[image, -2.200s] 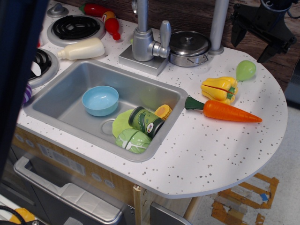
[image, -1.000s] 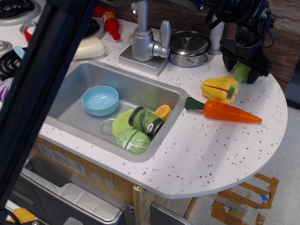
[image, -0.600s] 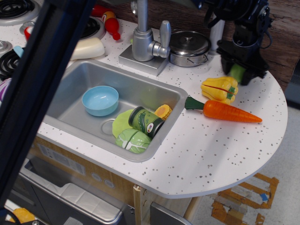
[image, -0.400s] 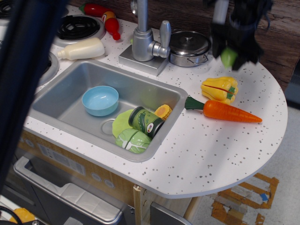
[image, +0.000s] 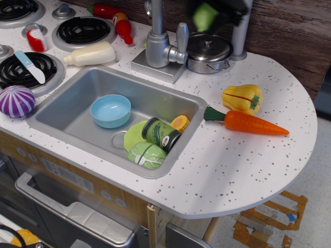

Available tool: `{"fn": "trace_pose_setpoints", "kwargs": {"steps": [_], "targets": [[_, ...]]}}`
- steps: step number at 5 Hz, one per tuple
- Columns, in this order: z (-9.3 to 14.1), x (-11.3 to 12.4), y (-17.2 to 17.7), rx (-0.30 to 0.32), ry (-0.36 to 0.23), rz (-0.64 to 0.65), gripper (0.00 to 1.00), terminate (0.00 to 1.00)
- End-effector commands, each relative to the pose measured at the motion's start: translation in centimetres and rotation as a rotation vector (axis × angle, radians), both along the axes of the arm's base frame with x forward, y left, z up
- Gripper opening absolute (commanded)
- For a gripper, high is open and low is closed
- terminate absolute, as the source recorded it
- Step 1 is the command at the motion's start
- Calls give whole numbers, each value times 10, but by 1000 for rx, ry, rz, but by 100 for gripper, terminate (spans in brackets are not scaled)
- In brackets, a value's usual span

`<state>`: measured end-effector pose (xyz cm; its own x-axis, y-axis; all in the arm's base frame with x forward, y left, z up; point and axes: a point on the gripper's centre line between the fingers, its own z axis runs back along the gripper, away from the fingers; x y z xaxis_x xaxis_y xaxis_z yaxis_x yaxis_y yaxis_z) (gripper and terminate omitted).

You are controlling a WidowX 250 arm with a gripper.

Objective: Put pear in bowl

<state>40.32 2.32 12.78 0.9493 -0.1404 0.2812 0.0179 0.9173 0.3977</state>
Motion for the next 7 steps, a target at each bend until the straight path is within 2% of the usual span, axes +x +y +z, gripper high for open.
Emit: {"fn": "trace_pose_setpoints", "kwargs": {"steps": [1,2,3,4,5,7], "targets": [[2,-47,44,24,-92,109,0,0],[-38,-67,77,-27,-95,132,0,0],[-66,-68,100,-75,-114,121,0,0],[-83,-67,117,-90,-125,99,0,0],[-92,-63,126,-112,-166,62,100,0],[-92,-63,126,-112,-166,62,100,0]]}}
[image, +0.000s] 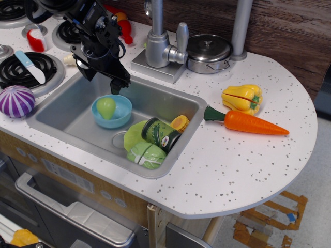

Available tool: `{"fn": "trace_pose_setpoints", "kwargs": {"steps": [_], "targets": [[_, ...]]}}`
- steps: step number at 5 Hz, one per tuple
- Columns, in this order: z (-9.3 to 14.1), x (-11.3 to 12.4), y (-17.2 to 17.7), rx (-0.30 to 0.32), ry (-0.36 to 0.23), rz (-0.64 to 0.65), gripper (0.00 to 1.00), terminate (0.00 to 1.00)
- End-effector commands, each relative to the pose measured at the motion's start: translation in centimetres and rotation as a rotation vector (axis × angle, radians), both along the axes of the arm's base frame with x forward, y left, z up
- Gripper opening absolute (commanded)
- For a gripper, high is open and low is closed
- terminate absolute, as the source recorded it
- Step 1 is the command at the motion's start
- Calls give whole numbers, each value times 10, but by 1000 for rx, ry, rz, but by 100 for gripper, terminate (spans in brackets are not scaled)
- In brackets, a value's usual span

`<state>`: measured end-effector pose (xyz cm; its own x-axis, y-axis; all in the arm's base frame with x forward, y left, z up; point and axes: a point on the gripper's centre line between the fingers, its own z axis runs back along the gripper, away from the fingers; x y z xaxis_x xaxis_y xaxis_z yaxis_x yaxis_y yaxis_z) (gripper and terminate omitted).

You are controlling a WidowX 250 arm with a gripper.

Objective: Put pear in bowl

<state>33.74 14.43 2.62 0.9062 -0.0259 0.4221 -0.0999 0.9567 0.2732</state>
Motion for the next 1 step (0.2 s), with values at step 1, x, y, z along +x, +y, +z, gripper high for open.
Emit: {"fn": "trace_pose_setpoints", "kwargs": {"steps": [1], "targets": [[10,3,4,16,-26,-11,100,100]]}}
